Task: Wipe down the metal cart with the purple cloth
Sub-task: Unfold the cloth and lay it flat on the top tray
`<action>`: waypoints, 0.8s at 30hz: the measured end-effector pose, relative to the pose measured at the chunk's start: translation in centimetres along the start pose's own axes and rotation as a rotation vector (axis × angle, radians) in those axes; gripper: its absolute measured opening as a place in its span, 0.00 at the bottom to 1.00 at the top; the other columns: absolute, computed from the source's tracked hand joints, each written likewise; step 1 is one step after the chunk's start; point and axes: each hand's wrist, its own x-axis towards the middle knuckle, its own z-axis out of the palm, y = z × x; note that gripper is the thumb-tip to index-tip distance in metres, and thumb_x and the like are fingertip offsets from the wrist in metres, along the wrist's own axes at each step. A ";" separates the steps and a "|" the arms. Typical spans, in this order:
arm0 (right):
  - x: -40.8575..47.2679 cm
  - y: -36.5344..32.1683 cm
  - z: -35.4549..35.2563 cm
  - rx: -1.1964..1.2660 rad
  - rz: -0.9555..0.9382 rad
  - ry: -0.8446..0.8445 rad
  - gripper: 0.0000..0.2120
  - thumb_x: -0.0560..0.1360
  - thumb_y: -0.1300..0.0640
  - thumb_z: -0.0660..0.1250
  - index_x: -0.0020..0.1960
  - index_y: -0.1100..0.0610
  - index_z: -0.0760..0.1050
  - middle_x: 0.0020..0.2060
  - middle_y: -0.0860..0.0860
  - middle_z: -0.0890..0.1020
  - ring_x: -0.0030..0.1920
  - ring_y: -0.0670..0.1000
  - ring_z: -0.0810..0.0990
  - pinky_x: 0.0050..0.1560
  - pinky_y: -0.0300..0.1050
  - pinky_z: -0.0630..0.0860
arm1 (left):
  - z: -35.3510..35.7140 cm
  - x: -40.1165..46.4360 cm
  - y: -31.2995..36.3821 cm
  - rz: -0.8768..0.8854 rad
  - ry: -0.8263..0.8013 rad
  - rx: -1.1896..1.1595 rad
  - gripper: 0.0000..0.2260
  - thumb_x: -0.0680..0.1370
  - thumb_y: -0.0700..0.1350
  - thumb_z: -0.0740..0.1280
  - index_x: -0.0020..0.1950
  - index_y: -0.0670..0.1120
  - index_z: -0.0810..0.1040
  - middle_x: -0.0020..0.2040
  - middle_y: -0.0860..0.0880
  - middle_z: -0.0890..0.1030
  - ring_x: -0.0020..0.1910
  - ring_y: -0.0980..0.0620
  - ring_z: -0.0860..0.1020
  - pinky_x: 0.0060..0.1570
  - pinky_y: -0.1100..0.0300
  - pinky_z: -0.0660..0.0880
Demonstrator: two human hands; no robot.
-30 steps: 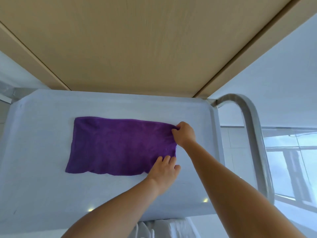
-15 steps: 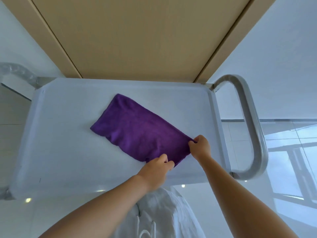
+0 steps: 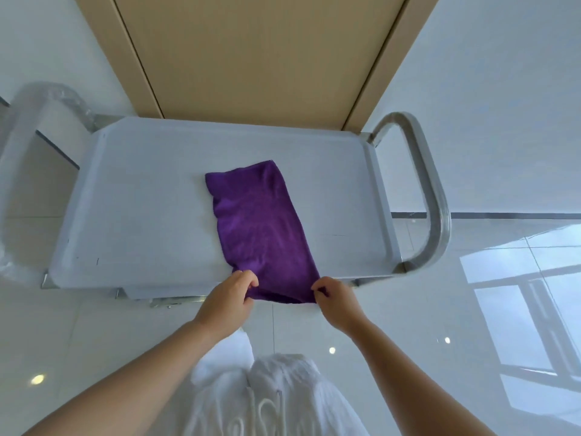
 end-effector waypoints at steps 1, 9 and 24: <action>-0.3 0.0 0.0 -0.003 -0.002 -0.016 0.11 0.75 0.63 0.61 0.55 0.57 0.78 0.43 0.48 0.77 0.42 0.48 0.74 0.39 0.34 0.67 | -0.2 -0.5 -0.1 -0.017 0.030 -0.008 0.11 0.74 0.33 0.63 0.55 0.42 0.74 0.50 0.50 0.75 0.47 0.50 0.76 0.45 0.61 0.70; -1.3 -0.5 -1.3 -0.143 -0.111 -0.051 0.17 0.73 0.66 0.61 0.60 0.57 0.75 0.54 0.52 0.78 0.48 0.50 0.74 0.45 0.33 0.66 | -0.2 -2.3 0.9 -0.086 0.136 0.031 0.09 0.76 0.36 0.63 0.54 0.42 0.79 0.51 0.46 0.77 0.48 0.45 0.77 0.48 0.55 0.72; 4.9 -6.5 -4.6 -0.028 -0.294 0.137 0.07 0.78 0.59 0.64 0.51 0.62 0.77 0.44 0.51 0.77 0.46 0.50 0.73 0.42 0.37 0.63 | -6.6 3.7 0.0 -0.275 0.329 0.001 0.10 0.81 0.43 0.58 0.54 0.37 0.74 0.50 0.42 0.73 0.46 0.42 0.74 0.44 0.55 0.67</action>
